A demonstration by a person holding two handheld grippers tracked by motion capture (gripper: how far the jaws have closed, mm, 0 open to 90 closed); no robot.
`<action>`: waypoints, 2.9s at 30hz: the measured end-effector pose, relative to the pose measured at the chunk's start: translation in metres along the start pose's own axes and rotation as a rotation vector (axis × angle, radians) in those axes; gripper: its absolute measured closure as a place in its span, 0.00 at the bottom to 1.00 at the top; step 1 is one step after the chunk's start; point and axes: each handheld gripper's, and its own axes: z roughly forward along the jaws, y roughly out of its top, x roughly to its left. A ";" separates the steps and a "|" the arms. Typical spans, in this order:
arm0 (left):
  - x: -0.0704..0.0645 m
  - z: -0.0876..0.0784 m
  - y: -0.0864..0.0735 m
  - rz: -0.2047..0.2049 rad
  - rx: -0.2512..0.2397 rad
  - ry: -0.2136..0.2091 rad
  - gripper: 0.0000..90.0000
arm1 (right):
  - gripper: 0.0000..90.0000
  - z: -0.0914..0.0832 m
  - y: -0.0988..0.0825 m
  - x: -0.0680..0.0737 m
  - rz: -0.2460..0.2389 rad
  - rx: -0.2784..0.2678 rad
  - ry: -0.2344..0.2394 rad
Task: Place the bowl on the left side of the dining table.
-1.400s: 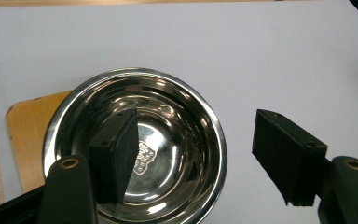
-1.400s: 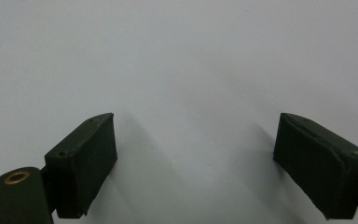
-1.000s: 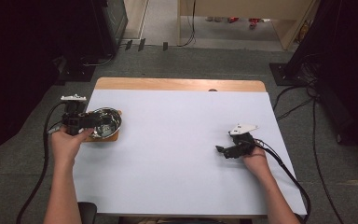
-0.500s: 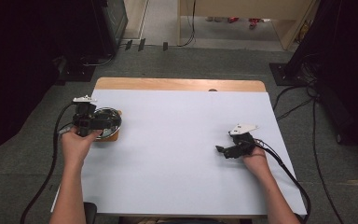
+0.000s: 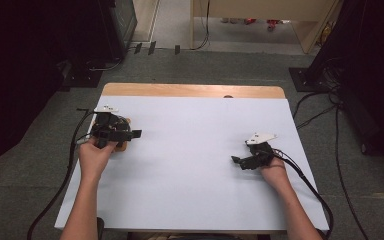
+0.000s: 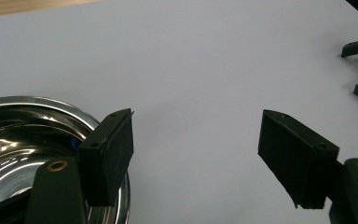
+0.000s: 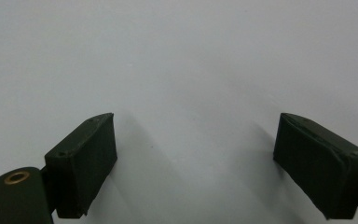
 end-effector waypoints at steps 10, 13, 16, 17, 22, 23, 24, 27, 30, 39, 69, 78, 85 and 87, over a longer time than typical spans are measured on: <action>-0.011 0.010 0.000 0.029 0.001 -0.003 0.30 | 0.14 0.000 0.000 0.000 0.000 0.000 0.000; -0.016 0.015 0.000 0.044 0.002 -0.002 0.30 | 0.14 0.000 0.000 0.000 -0.001 0.000 0.000; -0.019 0.021 -0.001 0.056 0.015 -0.011 0.30 | 0.14 0.000 0.000 0.000 0.000 0.000 0.000; -0.021 0.023 -0.002 0.062 0.022 -0.015 0.30 | 0.14 0.000 0.000 0.000 0.000 0.000 0.000; -0.028 0.029 -0.002 0.069 0.020 -0.032 0.29 | 0.14 0.000 0.000 0.000 -0.001 0.000 0.000; -0.030 0.030 -0.002 0.080 0.019 -0.032 0.29 | 0.14 0.000 0.000 0.000 -0.001 0.000 0.000; -0.032 0.031 -0.002 0.087 0.015 -0.036 0.29 | 0.14 0.000 0.000 0.000 -0.001 0.000 0.000; -0.036 0.035 -0.001 0.079 -0.001 -0.069 0.29 | 0.14 0.000 0.000 0.000 -0.001 0.000 0.000; -0.042 0.038 0.001 0.104 0.006 -0.064 0.29 | 0.14 0.000 0.000 0.000 -0.001 0.000 -0.001; -0.054 0.049 0.000 0.145 0.028 -0.076 0.29 | 0.14 0.000 0.000 0.000 -0.003 -0.002 0.000; -0.090 0.088 -0.005 0.252 0.099 -0.109 0.29 | 0.14 0.000 0.000 0.000 -0.004 -0.001 0.000; -0.097 0.098 -0.007 0.251 0.107 -0.137 0.29 | 0.14 0.000 0.000 0.000 -0.004 -0.001 0.000; -0.103 0.109 -0.010 0.248 0.123 -0.161 0.29 | 0.14 0.000 0.000 0.000 -0.003 -0.001 0.000; -0.105 0.112 -0.011 0.255 0.118 -0.157 0.29 | 0.14 0.000 0.000 0.000 -0.004 -0.001 0.000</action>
